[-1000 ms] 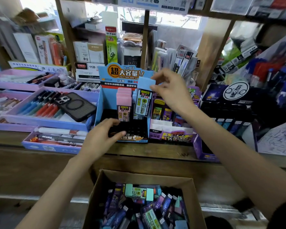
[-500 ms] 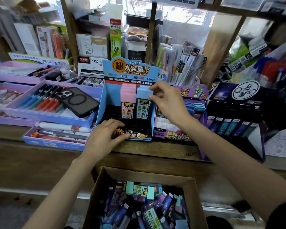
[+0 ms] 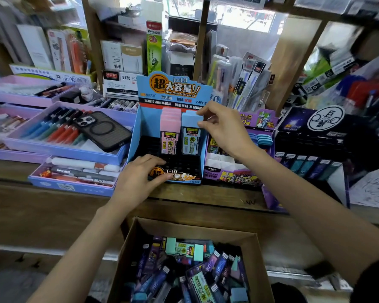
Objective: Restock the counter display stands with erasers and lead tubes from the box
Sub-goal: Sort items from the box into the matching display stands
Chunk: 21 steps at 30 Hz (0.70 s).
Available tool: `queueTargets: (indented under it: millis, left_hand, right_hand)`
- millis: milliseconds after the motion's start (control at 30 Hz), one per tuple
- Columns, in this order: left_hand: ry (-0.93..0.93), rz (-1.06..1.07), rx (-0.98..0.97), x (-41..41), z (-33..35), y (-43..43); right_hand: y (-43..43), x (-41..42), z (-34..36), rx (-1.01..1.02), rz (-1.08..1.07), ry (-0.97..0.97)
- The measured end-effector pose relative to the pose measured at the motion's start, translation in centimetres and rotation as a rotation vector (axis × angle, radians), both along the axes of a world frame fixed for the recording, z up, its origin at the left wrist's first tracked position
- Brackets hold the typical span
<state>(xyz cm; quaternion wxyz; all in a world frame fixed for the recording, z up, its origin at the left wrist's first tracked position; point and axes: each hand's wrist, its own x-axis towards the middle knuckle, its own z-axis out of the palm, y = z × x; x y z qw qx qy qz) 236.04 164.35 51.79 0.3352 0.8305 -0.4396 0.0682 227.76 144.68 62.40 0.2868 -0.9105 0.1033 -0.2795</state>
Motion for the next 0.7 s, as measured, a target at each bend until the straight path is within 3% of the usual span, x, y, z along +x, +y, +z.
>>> queueTargets:
  millis: [233, 400, 467, 600, 700]
  left_hand:
    - [-0.018, 0.004, -0.004, -0.1, 0.1, 0.0]
    - [-0.027, 0.011, -0.003, -0.1, 0.1, 0.0]
    - [-0.031, 0.013, 0.001, -0.1, 0.0, 0.1]
    - [-0.009, 0.001, 0.020, -0.3, 0.4, 0.1]
    - [-0.092, 0.020, 0.046, -1.8, 1.1, 0.2]
  right_hand:
    - [0.1, 0.2, -1.2, -0.062, 0.011, 0.035]
    - [-0.2, -0.1, -2.5, -0.462, -0.033, 0.021]
    - [-0.3, 0.0, -2.4, -0.537, -0.045, 0.024]
    - [-0.5, 0.0, -2.0, -0.576, -0.061, 0.080]
    - [0.0, -1.2, -1.7, -0.542, -0.061, 0.093]
